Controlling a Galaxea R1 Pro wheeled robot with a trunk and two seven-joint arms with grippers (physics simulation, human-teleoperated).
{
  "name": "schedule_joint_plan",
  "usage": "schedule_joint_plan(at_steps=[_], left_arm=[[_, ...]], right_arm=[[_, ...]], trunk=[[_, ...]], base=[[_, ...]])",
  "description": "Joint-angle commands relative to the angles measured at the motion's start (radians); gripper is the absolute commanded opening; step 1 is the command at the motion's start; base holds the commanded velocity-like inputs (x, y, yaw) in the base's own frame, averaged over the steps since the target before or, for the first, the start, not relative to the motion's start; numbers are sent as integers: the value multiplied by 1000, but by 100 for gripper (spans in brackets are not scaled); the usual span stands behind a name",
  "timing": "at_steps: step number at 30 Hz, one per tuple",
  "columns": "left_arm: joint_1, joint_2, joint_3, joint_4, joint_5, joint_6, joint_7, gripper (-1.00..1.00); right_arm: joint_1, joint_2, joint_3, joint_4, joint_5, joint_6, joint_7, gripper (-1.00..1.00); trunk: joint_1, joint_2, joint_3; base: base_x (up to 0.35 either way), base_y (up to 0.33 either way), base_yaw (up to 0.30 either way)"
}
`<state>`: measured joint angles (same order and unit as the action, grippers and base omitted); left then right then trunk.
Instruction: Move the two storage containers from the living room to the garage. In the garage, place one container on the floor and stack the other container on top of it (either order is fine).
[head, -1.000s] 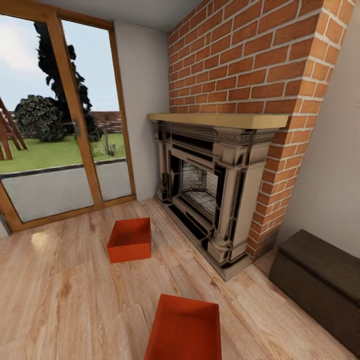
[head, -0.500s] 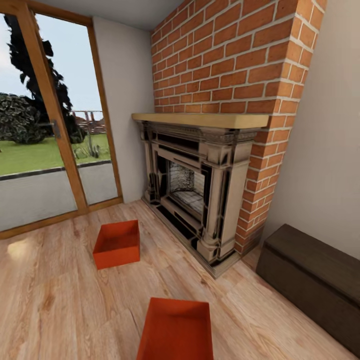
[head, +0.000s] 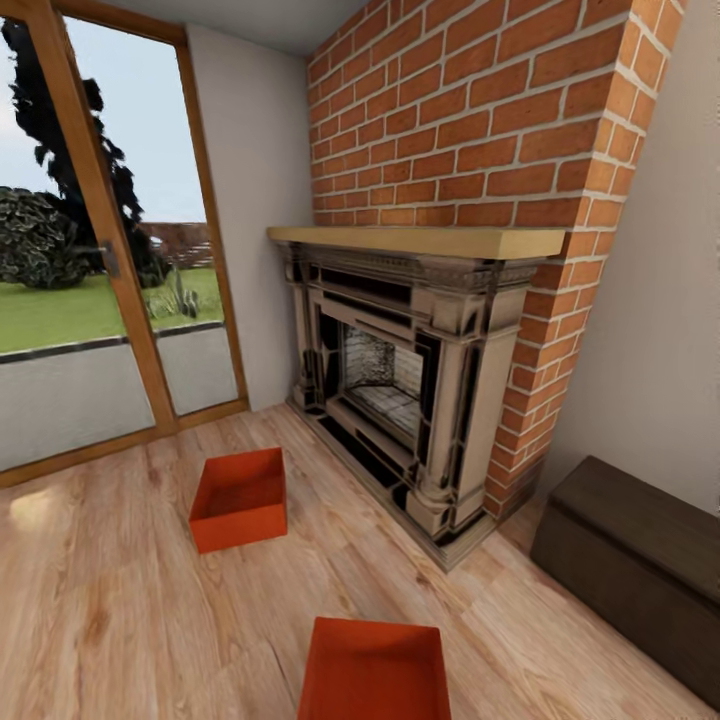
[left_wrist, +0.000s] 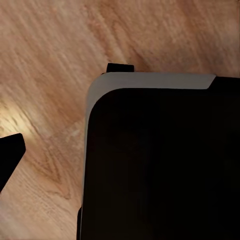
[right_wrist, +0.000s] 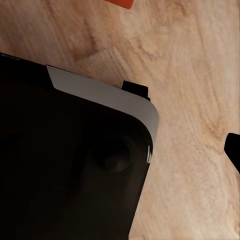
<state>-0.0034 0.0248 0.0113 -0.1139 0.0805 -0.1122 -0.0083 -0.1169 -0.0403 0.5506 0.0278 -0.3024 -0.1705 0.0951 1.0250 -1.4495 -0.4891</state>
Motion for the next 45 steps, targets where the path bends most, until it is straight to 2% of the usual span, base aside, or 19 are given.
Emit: schedule_joint_plan(at_steps=[1, 15, 45], left_arm=[[-1, 0, 0, 0, 8, -3, -1, 100], [-1, 0, 0, 0, 8, -3, -1, 100], [0, 1, 1, 0, 9, -3, -1, 100]], right_arm=[[-1, 0, 6, 3, -11, -6, 6, 100], [-1, 0, 6, 3, -11, -6, 6, 100], [-1, 0, 8, 3, -8, -6, 6, 100]], trunk=[[0, -1, -1], [0, -1, -1], [0, -1, -1]], base=[[16, 15, -166], [2, 2, -198], [0, 0, -5]])
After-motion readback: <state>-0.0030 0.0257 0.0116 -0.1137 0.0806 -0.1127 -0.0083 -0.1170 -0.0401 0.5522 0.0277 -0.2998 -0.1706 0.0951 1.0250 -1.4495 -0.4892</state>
